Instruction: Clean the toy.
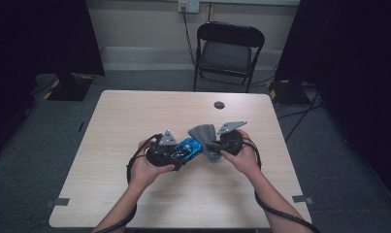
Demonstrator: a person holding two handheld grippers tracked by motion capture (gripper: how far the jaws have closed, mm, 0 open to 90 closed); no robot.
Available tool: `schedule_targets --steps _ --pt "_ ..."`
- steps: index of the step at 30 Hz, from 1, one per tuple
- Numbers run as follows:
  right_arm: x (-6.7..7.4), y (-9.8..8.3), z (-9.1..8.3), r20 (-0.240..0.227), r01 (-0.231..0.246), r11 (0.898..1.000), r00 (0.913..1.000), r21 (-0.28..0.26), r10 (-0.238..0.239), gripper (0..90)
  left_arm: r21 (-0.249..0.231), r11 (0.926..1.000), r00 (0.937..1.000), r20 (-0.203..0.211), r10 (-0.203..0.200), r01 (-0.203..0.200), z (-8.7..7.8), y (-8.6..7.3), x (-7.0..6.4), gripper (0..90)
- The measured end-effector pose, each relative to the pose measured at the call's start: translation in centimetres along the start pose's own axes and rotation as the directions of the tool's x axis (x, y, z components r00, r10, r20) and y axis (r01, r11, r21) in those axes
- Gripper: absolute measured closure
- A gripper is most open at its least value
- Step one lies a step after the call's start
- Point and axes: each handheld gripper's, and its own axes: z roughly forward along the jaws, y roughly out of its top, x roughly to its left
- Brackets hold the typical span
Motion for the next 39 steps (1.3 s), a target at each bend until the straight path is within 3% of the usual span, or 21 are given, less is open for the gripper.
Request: schedule_targets --steps 8,23,27,39 --pt "0.6 -0.2 -0.2 -0.032 0.024 1.000 0.9992 -0.017 -0.024 78.9 0.004 1.0000 0.9997 -0.026 -0.001 0.001 0.0 -0.1 0.4 27.9" --pt "2.4 -0.9 -0.4 -0.115 0.010 0.998 0.9933 -0.057 -0.016 79.0 -0.001 0.9997 0.9973 -0.069 -0.024 0.024 -0.2 -0.6 1.3 28.0" --pt "2.9 -1.1 -0.5 -0.118 0.007 0.998 0.9929 -0.059 -0.014 79.0 0.000 0.9998 0.9963 -0.083 -0.021 0.021 -0.2 -0.7 1.4 27.9" --pt "2.8 -2.2 -2.1 -0.164 -0.007 0.997 0.9864 -0.076 -0.005 78.9 -0.018 0.9983 0.9939 -0.095 -0.057 0.055 -0.8 -1.0 2.2 27.9"
